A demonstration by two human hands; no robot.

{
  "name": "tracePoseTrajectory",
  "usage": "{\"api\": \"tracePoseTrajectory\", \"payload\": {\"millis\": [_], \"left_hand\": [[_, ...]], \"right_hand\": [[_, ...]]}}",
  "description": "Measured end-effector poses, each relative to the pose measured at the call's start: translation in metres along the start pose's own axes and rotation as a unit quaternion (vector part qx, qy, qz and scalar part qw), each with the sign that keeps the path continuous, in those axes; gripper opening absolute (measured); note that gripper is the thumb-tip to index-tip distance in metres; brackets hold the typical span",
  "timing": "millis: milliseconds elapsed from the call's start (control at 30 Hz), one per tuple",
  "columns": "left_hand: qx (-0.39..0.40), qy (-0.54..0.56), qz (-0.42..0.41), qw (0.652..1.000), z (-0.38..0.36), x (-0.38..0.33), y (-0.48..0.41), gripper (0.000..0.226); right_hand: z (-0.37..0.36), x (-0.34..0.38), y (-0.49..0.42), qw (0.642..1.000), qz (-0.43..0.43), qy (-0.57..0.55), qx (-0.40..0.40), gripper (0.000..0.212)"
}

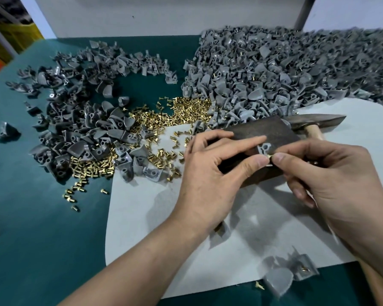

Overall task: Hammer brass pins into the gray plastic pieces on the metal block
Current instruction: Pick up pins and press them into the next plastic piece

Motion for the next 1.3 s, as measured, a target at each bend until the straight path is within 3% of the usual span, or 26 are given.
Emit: {"api": "tracePoseTrajectory", "payload": {"millis": [167, 700, 867, 1300], "left_hand": [[-0.011, 0.003, 0.023, 1.0, 0.003, 0.007, 0.001, 0.034], [-0.011, 0.003, 0.013, 1.0, 0.002, 0.006, 0.0, 0.032], [-0.01, 0.0, 0.02, 1.0, 0.002, 0.008, 0.0, 0.036], [-0.019, 0.002, 0.015, 1.0, 0.003, 0.008, 0.0, 0.035]], "right_hand": [[0.0, 0.003, 0.002, 1.0, 0.017, 0.006, 0.002, 0.016], [0.0, 0.001, 0.002, 1.0, -0.002, -0.002, 0.005, 0.02], [0.002, 0.007, 0.0, 1.0, 0.012, 0.023, 0.009, 0.006], [0.002, 0.017, 0.003, 0.996, 0.073, 0.058, -0.004, 0.016]]}}
Point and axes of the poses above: each hand's wrist, its own y-axis away from the middle knuckle, its own z-axis out of the back of the hand, x = y × z, the point moved 9 cm from there along -y, towards the middle knuckle, and after that the axes turned 13 degrees about y, right-handed, at the moved point
